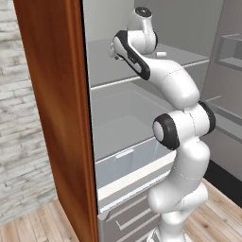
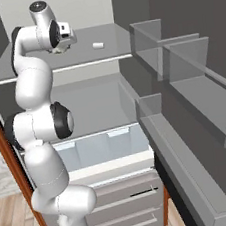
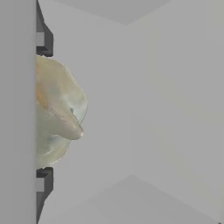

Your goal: Retrieve the bottle and the shaker from the cabinet and place them next to the mixing bowl on the counter. Then add garlic from the fridge to the mixing bowl.

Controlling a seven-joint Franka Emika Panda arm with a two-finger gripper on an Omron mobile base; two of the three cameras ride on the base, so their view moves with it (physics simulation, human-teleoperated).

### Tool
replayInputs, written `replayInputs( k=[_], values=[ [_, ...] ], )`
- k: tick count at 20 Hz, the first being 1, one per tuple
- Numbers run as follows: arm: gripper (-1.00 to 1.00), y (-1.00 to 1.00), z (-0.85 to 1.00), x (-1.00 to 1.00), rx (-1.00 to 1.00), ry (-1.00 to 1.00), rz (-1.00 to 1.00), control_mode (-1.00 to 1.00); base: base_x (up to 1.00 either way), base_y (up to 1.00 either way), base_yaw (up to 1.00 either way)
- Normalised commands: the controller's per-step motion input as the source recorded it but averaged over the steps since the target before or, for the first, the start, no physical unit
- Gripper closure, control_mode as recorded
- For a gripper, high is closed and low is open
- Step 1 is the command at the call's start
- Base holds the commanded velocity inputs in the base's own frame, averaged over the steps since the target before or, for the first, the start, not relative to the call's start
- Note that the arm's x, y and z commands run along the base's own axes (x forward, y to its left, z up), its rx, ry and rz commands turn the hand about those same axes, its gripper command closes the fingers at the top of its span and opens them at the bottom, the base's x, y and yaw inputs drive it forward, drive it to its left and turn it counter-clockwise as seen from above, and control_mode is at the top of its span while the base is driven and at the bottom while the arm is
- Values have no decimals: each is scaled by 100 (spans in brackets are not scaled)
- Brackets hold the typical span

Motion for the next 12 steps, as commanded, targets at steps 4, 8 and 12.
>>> replayInputs(
  k=[4,8,12],
  values=[
    [-100,0,-38,0,0,0,0,-100,0,0,0],
    [-100,0,-19,0,0,0,0,-100,0,0,0],
    [-100,0,0,0,0,1,0,-100,0,0,0]
  ],
)
